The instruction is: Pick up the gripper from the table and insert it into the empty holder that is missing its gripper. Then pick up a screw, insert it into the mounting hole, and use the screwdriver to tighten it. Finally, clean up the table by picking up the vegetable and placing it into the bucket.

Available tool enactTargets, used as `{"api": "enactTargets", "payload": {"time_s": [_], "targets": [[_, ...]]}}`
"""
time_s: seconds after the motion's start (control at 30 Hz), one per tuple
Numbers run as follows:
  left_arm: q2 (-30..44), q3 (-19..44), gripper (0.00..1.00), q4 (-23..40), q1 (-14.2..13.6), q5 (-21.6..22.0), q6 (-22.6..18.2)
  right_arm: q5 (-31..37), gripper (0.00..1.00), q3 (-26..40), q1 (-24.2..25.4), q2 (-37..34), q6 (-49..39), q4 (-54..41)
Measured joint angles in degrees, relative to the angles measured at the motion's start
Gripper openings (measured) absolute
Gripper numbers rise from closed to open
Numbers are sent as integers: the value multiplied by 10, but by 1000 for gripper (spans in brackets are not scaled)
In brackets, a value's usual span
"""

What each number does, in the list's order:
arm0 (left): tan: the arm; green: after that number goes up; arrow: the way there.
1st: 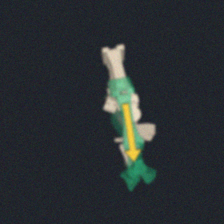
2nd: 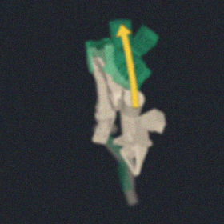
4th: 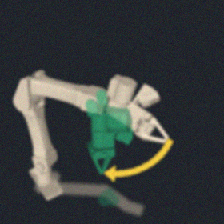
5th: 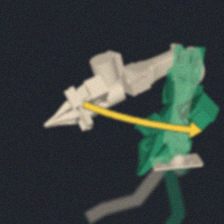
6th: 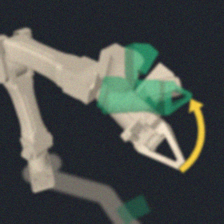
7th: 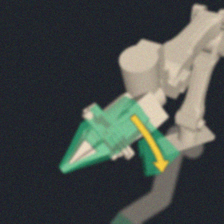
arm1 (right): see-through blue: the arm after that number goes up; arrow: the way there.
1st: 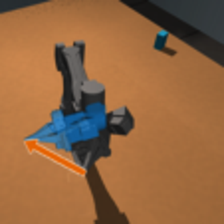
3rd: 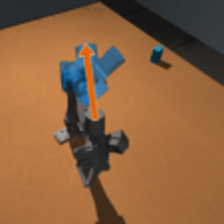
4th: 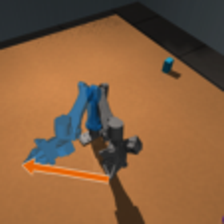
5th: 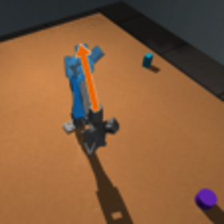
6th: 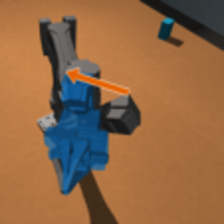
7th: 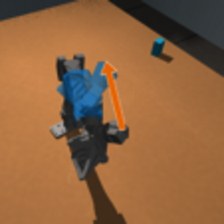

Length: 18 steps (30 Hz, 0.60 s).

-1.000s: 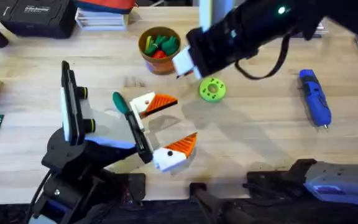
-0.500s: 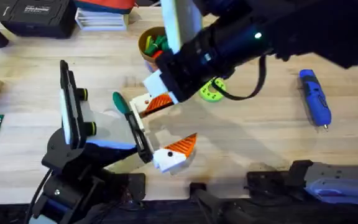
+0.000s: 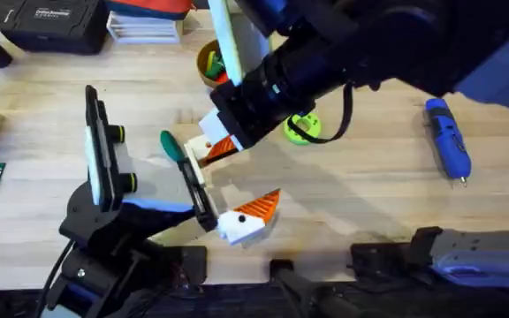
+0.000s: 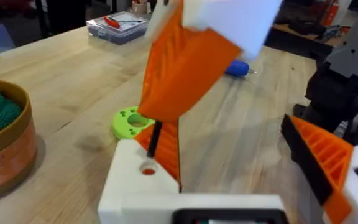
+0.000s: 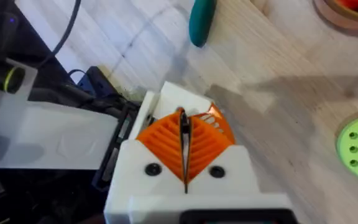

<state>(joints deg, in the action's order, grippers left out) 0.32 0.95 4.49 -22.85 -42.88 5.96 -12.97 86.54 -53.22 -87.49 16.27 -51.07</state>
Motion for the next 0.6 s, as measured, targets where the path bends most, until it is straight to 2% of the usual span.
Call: {"api": "enactTargets", "payload": {"time_s": [0.6], "targets": [[0,0,985,0,0,0,0,0,5,0,-7,-19,0,15]]}}
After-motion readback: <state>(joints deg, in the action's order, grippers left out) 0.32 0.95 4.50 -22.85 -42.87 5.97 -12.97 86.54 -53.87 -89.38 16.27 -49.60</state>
